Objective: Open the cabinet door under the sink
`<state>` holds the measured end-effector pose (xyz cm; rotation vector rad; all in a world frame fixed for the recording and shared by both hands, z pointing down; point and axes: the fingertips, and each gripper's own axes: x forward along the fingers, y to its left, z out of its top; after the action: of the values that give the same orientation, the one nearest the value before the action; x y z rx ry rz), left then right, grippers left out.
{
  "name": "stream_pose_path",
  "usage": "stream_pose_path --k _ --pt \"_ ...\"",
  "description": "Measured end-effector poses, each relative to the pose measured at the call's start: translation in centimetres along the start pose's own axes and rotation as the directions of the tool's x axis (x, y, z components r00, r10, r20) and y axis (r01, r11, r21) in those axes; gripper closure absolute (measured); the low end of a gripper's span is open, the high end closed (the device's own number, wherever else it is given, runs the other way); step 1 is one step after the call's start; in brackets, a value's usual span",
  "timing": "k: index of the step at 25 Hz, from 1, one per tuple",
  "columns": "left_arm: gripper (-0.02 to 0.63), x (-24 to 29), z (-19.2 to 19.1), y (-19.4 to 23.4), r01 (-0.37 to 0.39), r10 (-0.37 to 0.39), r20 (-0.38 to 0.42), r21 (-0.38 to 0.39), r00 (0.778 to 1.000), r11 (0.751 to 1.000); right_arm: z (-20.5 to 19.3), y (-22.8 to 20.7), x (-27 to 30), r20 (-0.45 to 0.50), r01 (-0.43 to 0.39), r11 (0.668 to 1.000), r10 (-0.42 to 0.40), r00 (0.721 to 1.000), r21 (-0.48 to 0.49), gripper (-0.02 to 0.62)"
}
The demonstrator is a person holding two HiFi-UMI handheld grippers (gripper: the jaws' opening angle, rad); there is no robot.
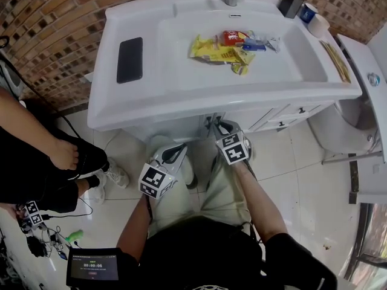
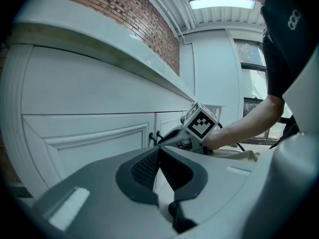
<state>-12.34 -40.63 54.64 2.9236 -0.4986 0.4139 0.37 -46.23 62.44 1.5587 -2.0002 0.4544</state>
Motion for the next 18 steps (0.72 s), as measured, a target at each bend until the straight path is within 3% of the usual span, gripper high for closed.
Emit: stream_pose_path --k 9,18 --pt "0.589 -0.6 1.6 -0.8 0.038 -0.036 0.033 -0.063 0.999 0.997 -0.4 0.2 -0.5 -0.015 -0.028 1.0 0.028 0.999 0.004 0.555" --pt "0.589 -1.1 1.9 -4.4 0.075 -0.074 0.03 -0.063 0.997 0.995 -2.1 1.4 -2.8 -0.066 -0.03 0.998 0.026 0.997 -0.053 0.552"
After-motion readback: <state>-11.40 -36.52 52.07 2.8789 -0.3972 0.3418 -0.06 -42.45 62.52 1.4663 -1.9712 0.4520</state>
